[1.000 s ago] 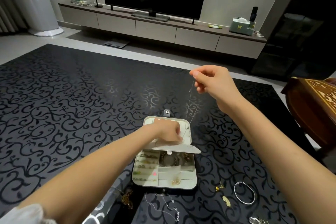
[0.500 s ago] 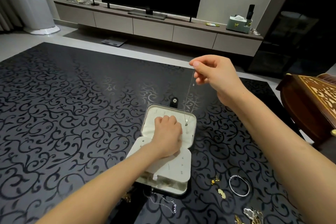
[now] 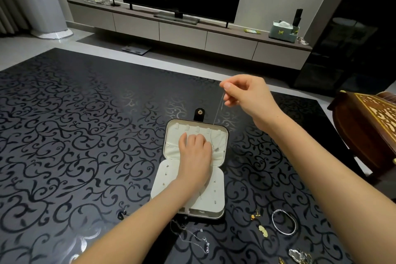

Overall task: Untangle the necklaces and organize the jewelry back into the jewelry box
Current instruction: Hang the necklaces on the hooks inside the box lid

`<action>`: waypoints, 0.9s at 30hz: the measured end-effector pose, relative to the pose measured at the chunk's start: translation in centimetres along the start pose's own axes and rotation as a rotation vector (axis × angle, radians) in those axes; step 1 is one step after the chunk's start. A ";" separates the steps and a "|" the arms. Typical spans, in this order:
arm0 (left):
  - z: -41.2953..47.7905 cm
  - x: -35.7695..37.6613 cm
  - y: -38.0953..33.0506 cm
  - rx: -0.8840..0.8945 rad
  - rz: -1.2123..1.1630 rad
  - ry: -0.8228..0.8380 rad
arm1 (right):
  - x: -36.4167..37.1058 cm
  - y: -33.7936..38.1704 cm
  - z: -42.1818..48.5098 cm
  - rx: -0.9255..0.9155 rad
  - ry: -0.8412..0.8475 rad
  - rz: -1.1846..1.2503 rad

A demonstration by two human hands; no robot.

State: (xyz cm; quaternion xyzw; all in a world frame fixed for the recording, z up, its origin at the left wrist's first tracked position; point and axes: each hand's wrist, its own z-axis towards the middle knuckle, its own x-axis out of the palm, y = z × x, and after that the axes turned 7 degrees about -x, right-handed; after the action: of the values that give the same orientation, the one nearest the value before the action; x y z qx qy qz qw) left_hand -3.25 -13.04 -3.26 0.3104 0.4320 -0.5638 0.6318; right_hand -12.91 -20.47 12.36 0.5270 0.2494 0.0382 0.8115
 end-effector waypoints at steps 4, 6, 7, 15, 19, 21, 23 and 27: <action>0.1 -0.1 -0.2 -0.020 -0.008 0.024 | 0.3 -1.6 -0.4 0.035 0.047 -0.137; -0.1 -0.1 -0.1 -0.016 -0.004 0.032 | 0.4 -2.5 -0.7 0.056 0.083 -0.224; -0.2 0.0 0.0 -0.012 -0.001 0.030 | 0.6 -2.9 -0.8 0.071 0.102 -0.248; 0.1 0.2 0.3 0.016 0.021 -0.009 | 1.7 -5.1 -1.4 0.060 0.235 -0.681; 0.2 0.2 0.5 0.079 0.084 -0.089 | 2.0 -6.0 -1.6 0.015 0.242 -0.814; 0.3 0.0 0.3 0.098 0.124 -0.090 | 2.1 -6.6 -1.7 -0.031 0.201 -0.849; 0.3 0.1 0.2 0.118 0.154 -0.089 | 2.3 -7.1 -1.9 -0.082 0.159 -0.904; 0.1 -0.1 0.4 0.188 0.191 -0.125 | 2.6 -8.0 -2.5 -0.113 0.100 -0.929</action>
State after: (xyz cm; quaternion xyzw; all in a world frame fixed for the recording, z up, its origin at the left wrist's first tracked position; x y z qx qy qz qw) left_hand -2.84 -13.00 -3.22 0.3721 0.3055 -0.5574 0.6764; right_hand -13.37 -21.05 3.62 0.3119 0.4950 -0.2903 0.7572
